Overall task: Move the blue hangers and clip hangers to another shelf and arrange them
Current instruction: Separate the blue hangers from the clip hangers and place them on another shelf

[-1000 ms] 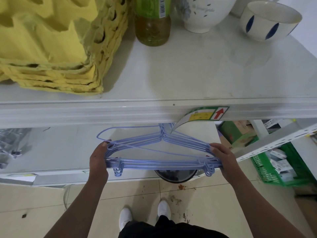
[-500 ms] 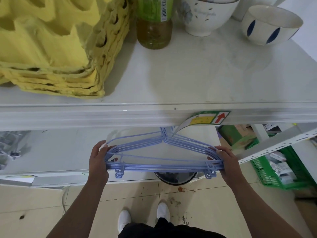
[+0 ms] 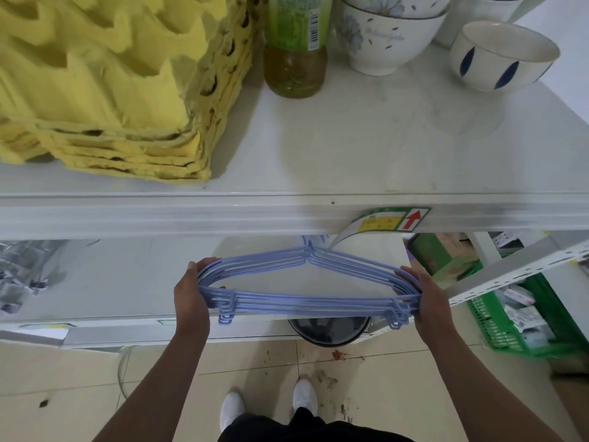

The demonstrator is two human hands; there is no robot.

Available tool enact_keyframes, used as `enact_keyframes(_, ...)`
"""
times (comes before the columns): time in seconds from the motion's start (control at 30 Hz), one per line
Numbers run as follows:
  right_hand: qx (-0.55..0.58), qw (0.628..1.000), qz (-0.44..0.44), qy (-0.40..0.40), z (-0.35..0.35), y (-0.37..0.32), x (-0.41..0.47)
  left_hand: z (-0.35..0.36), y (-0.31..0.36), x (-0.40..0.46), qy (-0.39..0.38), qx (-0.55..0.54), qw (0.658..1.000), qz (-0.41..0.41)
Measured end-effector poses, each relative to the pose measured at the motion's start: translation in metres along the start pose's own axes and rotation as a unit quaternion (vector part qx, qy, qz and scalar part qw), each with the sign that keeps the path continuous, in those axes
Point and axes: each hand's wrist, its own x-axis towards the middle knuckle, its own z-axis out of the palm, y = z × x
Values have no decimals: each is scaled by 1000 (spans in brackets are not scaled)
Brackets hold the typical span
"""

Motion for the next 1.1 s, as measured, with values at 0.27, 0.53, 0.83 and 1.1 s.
enact_keyframes(0.27,-4,998,3,64,7,-8,-30,-4,8,-7,43,-19,999,-13)
enact_keyframes(0.53,-6,989,33,143,11,-31,-87,-21,34,-12,-14,-41,999,14)
enact_keyframes(0.83,39,972,-24,232,-11,-39,-191,-18,63,-28,-122,-43,991,23)
enact_keyframes(1.1,108,930,-39,350,-40,-42,-265,12,87,-71,-202,-37,978,23)
